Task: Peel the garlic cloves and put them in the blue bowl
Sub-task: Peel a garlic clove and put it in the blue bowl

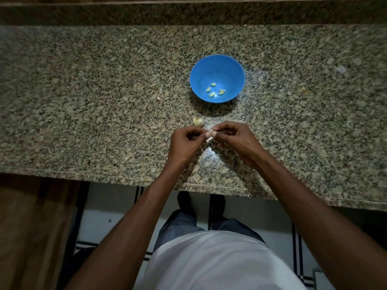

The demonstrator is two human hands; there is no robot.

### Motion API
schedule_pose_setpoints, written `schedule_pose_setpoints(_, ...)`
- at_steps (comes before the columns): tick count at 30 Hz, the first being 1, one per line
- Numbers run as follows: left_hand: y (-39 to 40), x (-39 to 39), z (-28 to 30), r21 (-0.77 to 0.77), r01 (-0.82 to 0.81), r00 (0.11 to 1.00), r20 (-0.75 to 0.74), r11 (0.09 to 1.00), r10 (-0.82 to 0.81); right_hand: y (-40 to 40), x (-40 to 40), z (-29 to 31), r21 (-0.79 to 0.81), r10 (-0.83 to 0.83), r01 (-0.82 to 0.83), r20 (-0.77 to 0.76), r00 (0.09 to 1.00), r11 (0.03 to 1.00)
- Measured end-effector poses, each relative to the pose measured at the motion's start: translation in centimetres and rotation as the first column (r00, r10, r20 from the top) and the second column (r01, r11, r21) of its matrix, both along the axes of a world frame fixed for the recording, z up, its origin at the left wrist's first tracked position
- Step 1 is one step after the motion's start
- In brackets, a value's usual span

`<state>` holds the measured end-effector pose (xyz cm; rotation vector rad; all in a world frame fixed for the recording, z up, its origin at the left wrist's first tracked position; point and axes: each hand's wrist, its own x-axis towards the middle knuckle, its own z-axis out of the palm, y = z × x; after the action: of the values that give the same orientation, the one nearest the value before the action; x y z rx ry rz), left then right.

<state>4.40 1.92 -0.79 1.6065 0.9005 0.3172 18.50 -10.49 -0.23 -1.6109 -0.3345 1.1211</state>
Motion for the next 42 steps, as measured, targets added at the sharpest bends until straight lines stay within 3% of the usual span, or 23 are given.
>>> schedule_pose_setpoints(3,0.2,-0.2,-0.4,0.042,-0.031,0.999,-0.027,0.999,0.032,-0.4,0.7,-0.4,-0.044,-0.023,0.027,0.083,0.996,0.999)
schedule_pose_setpoints(5,0.6,-0.6,-0.7,0.096,-0.065,0.996,-0.060,0.993,0.071,-0.6,2.3,-0.4,-0.088,-0.021,0.042,0.227,0.974,0.995)
schedule_pose_setpoints(11,1.5,-1.1,-1.8,0.342,-0.049,0.971,-0.203,0.938,0.125,-0.2,7.0,-0.3,-0.300,0.170,0.048,0.656,0.735,0.953)
schedule_pose_setpoints(14,1.6,-1.0,-2.2,0.463,0.028,0.978,-0.196,0.886,0.072,-0.4,6.6,-0.1,-0.297,0.169,0.066,0.695,0.699,0.953)
schedule_pose_setpoints(17,1.5,-0.8,-2.7,0.516,0.189,0.971,-0.227,0.836,-0.080,-0.7,4.5,0.6,-0.211,0.104,0.099,0.776,0.623,0.972)
schedule_pose_setpoints(19,1.2,-0.9,-3.2,0.568,0.301,0.944,-0.289,0.766,-0.157,-0.5,2.9,0.3,-0.184,0.124,0.043,0.800,0.588,0.982)
schedule_pose_setpoints(22,0.8,-1.1,-3.6,0.602,0.376,0.920,-0.330,0.705,-0.210,0.1,1.4,-1.9,-0.272,0.259,-0.051,0.818,0.514,0.961)
schedule_pose_setpoints(26,0.4,-2.1,-3.4,0.522,0.364,0.928,-0.271,0.771,-0.255,0.7,-0.8,-3.7,-0.382,0.386,-0.101,0.817,0.428,0.919)
schedule_pose_setpoints(29,1.1,-2.8,-3.4,0.514,0.302,0.949,-0.238,0.803,-0.205,0.6,-2.4,-2.6,-0.324,0.397,-0.234,0.797,0.454,0.917)
schedule_pose_setpoints(31,1.6,-2.4,-3.7,0.535,0.306,0.947,-0.258,0.787,-0.193,0.6,-1.5,-2.3,-0.278,0.338,-0.193,0.798,0.500,0.941)
schedule_pose_setpoints(34,1.5,-1.2,-3.5,0.547,0.394,0.912,-0.334,0.738,-0.239,1.7,1.2,-3.2,-0.318,0.335,-0.117,0.819,0.466,0.941)
schedule_pose_setpoints(39,1.6,0.2,-3.4,0.562,0.445,0.885,-0.394,0.697,-0.248,2.1,0.4,-3.1,-0.413,0.462,-0.211,0.825,0.325,0.886)
schedule_pose_setpoints(42,1.9,0.2,-3.1,0.556,0.491,0.857,-0.446,0.671,-0.257,1.1,-1.4,-2.8,-0.372,0.472,-0.315,0.808,0.354,0.873)
